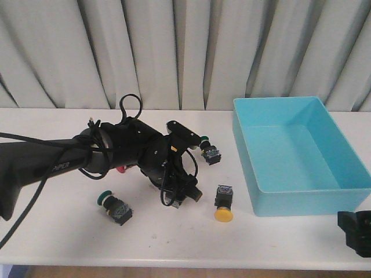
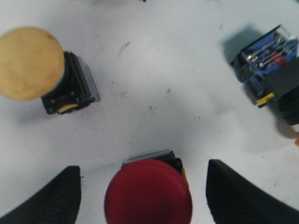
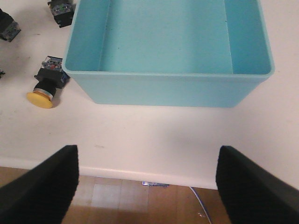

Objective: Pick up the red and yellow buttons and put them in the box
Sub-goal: 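Move the left gripper down over the red-capped button near the center, then grasp the red-capped button with the left gripper and lift it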

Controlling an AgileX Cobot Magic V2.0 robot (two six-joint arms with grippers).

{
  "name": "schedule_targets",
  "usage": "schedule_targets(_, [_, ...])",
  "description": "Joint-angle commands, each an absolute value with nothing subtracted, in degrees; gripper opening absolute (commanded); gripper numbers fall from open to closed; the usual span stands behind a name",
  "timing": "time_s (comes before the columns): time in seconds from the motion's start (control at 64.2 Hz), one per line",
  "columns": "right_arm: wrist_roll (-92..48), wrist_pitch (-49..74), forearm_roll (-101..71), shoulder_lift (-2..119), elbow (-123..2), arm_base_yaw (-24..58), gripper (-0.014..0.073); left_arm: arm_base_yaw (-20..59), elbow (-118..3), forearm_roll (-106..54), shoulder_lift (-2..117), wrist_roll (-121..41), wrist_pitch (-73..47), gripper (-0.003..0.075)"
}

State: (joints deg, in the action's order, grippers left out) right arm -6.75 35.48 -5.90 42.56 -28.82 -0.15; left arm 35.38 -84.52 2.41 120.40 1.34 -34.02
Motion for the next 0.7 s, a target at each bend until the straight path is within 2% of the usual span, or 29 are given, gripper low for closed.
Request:
schedule_targets(0.0, [-7.2,32.6,-6.3,42.8,-30.7,-0.4,0.0593,35.8,-86.2,2.0,117.9,3.1,-31.8,0.0513])
schedule_targets(0.109, [-7.2,32.6,-6.3,42.8,-30.7,-0.4,0.0593,35.8,-86.2,1.4,118.4,3.2,-31.6,0.0461])
schedule_targets(0.436, [-7.2,32.6,-6.3,42.8,-30.7,-0.4,0.0593,35.8,-86.3,1.2,118.1,3.2,-32.6,0.021])
schedule_targets(0.576, [-7.2,32.6,-6.3,42.8,-30.7,-0.4,0.0593,35.8,-86.3,1.3,115.9,2.7,-34.6,0.0156])
schedule_targets(0.685, [-7.2,32.6,-6.3,42.8,-30.7,-0.4,0.0593,35.8,-86.3,1.6,112.2,1.0,-36.2,0.0145])
